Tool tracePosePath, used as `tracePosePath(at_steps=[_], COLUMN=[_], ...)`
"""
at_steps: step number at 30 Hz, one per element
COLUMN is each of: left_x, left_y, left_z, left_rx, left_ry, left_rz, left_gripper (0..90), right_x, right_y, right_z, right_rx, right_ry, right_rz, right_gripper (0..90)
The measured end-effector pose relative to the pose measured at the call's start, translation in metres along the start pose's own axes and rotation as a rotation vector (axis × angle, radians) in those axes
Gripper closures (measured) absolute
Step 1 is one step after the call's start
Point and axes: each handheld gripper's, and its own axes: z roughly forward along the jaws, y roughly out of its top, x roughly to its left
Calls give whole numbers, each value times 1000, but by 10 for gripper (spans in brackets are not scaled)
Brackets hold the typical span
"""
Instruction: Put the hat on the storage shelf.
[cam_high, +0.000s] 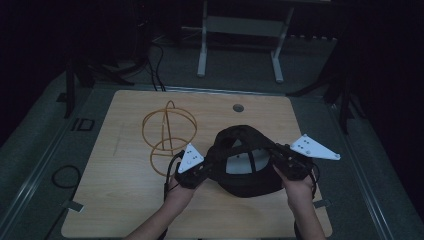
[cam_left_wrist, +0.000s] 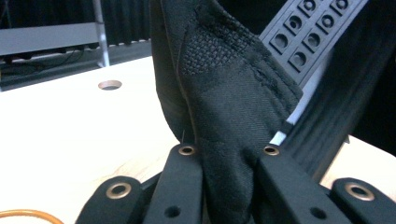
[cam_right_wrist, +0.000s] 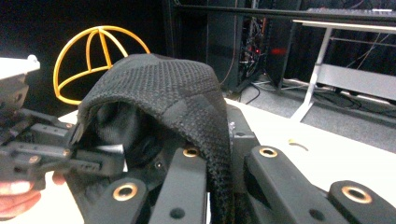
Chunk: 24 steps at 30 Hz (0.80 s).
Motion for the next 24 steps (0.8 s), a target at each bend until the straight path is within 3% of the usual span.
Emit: tracePosePath(at_steps=[6, 18, 19, 24], left_x=[-4, -4, -3, -5], left_y=[3, 18, 19, 26], left_z=[-2, -4, -4, -5], left_rx=[-21, -59, -60, -73], left_ry=[41, 66, 67, 63], left_rz=[14, 17, 12, 8], left_gripper=[882, 886, 886, 886], right_x=[2, 1, 1, 1], right_y=[-11, -23, -26, -29], right_z=[0, -5, -6, -11], right_rx=[18, 21, 21, 32], right_ry=[7, -22, -13, -2], right_rz=[19, 30, 39, 46], right_gripper=[877, 848, 771, 576])
